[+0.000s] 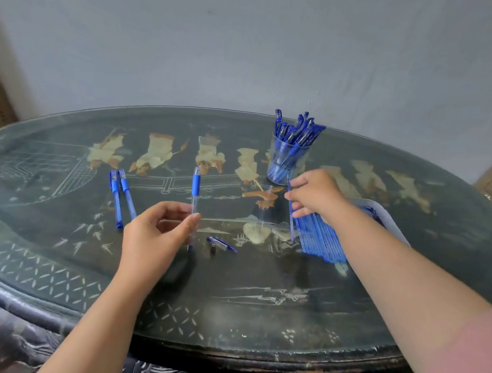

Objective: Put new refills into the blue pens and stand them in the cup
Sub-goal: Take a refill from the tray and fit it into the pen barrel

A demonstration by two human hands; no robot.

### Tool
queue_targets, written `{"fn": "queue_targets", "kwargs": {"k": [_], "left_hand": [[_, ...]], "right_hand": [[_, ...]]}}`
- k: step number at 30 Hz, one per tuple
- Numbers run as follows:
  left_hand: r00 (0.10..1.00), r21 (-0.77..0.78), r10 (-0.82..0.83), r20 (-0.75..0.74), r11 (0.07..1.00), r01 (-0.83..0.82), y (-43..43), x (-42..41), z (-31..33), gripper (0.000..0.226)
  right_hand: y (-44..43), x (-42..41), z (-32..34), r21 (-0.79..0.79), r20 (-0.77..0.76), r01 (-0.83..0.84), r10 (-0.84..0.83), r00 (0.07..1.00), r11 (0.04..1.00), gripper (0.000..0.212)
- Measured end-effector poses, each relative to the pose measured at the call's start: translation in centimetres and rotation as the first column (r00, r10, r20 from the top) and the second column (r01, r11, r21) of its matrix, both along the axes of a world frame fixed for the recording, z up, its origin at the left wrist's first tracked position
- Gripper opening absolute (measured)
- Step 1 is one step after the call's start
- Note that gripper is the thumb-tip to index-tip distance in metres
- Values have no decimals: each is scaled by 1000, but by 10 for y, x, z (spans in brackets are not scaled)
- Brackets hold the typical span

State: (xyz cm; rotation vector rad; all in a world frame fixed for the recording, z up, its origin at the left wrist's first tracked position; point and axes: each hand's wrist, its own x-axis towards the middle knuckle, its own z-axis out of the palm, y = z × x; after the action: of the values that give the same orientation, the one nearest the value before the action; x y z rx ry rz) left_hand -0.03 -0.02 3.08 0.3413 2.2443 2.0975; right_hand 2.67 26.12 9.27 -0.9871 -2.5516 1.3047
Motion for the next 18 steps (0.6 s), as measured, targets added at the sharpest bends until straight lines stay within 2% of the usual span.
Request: {"fn": "queue_targets", "kwargs": {"k": [6,14,18], "left_hand": [[1000,-56,14,-4,998,-14,1,-2,-1,10],[1000,-98,5,-12,995,-6,1,-1,-1,9],[1000,-104,-3,-11,995,2,0,-1,-1,10]], "right_hand": [[1,-9,-12,64,130,34,-42,991,997,23],[2,-8,-23,146,213,24,-55,975,989,23],[6,-4,-24,188,240,-32,-15,971,982,19]]}}
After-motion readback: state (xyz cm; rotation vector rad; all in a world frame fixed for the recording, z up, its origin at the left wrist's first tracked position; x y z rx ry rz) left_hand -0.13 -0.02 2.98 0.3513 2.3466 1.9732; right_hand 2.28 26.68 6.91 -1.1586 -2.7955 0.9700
